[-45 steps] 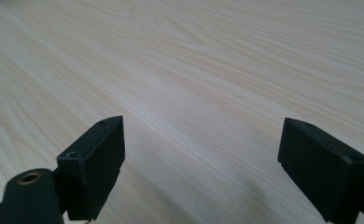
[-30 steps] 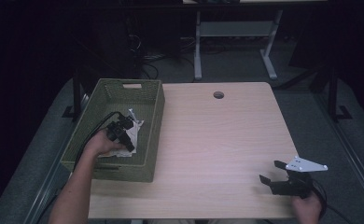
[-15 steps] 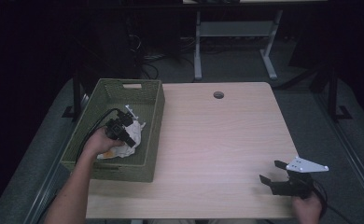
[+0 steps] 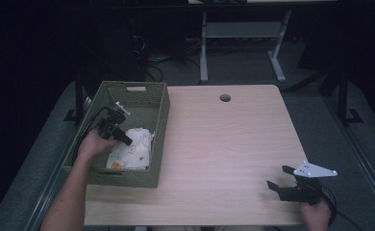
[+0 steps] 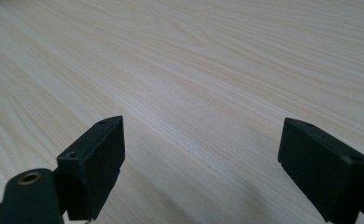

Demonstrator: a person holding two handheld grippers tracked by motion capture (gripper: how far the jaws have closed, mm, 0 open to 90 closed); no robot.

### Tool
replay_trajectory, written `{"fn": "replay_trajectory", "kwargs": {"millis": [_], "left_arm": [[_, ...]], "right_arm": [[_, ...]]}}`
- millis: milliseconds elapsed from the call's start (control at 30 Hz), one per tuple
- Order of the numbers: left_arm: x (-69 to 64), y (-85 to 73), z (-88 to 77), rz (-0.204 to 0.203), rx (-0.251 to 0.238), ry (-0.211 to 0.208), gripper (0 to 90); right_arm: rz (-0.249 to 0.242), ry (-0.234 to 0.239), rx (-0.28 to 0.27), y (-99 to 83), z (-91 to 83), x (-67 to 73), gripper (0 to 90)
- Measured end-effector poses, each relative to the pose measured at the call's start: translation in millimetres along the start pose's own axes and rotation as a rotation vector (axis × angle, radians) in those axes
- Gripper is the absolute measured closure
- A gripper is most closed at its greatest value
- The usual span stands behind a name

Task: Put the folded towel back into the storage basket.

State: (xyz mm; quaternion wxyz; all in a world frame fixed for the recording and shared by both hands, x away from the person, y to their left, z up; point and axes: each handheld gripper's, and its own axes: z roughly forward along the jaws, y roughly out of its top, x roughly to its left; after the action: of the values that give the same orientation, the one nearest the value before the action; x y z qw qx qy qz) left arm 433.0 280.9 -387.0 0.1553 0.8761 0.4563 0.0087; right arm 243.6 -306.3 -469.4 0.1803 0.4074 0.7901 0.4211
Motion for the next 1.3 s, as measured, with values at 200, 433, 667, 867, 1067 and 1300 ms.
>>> {"fn": "replay_trajectory", "kwargs": {"millis": [200, 433, 667, 867, 1067, 1300], "left_arm": [[12.1, 2.9, 9.3, -0.058, 0.036, 0.094, 50.4], [-4.9, 10.5, 14.2, 0.073, 0.047, 0.143, 81.4], [-19.1, 18.7, -4.8, 0.082, -0.056, 0.229, 53.3], [-12.9, 19.0, 4.7, 0.061, -0.002, 0.186, 78.4], [-6.4, 19.6, 25.9, 0.041, 0.048, 0.163, 72.8], [-1.2, 13.4, 41.8, -0.010, 0.168, 0.149, 74.2]], "right_arm": [[-0.005, 0.008, 0.008, 0.3, 4.0, -0.4, 14.2], [-0.005, 0.008, 0.005, 0.2, 3.5, -0.3, 14.2], [-0.007, 0.015, 0.012, 0.1, 3.9, 1.7, 14.2], [-0.007, 0.014, 0.010, 0.6, 3.5, 2.5, 14.2], [-0.008, 0.013, 0.014, 0.6, 4.7, 2.1, 14.2], [-0.009, 0.011, 0.016, 0.4, 4.2, 2.1, 14.2]]}}
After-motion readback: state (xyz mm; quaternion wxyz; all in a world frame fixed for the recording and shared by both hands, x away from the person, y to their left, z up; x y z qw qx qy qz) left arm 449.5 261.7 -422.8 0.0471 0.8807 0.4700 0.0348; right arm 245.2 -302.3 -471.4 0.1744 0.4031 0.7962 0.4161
